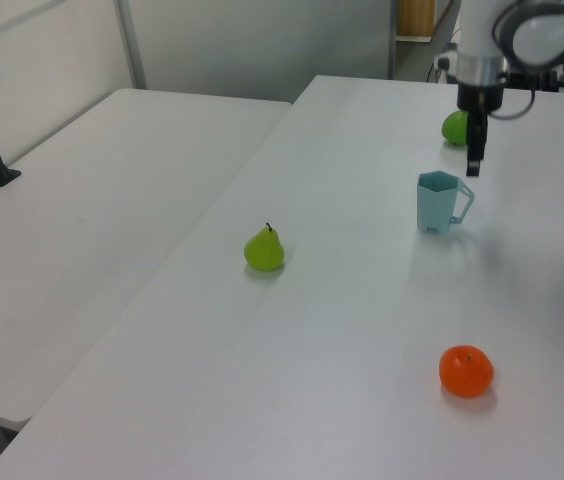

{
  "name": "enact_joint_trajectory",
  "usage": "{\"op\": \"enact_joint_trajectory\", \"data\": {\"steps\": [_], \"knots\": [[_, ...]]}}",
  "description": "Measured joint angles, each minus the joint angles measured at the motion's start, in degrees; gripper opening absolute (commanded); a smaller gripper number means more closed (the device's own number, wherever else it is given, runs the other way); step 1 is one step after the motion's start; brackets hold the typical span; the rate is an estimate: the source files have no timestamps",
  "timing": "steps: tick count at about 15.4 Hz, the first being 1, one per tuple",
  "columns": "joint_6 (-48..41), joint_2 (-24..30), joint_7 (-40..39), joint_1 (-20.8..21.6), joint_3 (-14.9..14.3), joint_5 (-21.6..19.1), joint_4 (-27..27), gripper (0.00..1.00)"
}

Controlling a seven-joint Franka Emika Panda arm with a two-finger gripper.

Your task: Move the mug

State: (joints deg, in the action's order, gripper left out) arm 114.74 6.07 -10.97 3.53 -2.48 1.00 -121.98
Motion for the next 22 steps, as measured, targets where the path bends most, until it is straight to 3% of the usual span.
{"op": "enact_joint_trajectory", "data": {"steps": [5, 11, 15, 18, 22], "knots": [[-13.44, -0.22, 10.18, 1.76, 0.25, -0.52, 16.44, 1.00], [-24.04, -0.96, 14.21, 1.86, 0.25, -0.75, 26.32, 1.00], [-22.93, -1.33, 12.56, 1.75, -0.03, -3.52, 29.20, 1.00], [-17.38, -3.12, 8.80, 1.54, -0.42, -3.62, 29.61, 1.00], [-16.82, -4.94, 7.69, -0.28, -0.55, -3.70, 30.95, 1.00]]}}
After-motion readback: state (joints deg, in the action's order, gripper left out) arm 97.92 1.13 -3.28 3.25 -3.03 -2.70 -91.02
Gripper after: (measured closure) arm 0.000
